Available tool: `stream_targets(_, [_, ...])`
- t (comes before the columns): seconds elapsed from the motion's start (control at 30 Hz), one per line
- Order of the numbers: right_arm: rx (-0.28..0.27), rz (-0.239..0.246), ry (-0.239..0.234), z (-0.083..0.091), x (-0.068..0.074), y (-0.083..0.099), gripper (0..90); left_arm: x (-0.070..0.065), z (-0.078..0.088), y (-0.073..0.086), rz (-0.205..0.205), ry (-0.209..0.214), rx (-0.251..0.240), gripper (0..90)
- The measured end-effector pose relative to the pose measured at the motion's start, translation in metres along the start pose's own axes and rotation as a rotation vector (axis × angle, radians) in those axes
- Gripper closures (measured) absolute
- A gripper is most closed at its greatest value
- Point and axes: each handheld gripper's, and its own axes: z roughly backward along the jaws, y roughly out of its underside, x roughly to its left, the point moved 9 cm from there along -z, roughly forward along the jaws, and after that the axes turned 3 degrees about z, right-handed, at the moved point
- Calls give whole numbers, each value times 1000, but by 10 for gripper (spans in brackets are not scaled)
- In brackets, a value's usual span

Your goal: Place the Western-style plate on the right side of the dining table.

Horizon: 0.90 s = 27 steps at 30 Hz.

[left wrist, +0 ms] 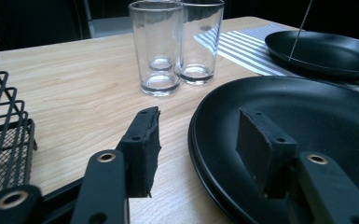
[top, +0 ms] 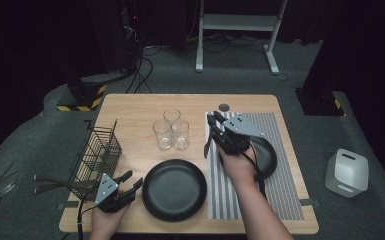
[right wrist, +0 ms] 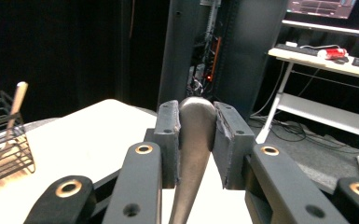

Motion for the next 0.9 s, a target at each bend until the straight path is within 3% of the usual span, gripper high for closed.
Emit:
stream_targets(0.27, [-6, 12, 14, -11, -4, -2, 728, 0, 0, 7, -6, -7, 27, 450])
stream_targets(0.43, [12, 29, 26, -18, -7, 0, 728, 2, 1, 6, 21, -5, 27, 426])
stream_targets(0.63, [18, 30, 49, -28, -19, 2, 728, 3, -1, 9, -4, -18, 43, 397])
stream_targets(0.9, [34, 34, 79, -45, -37, 4, 728, 0, -2, 11, -7, -3, 46, 381])
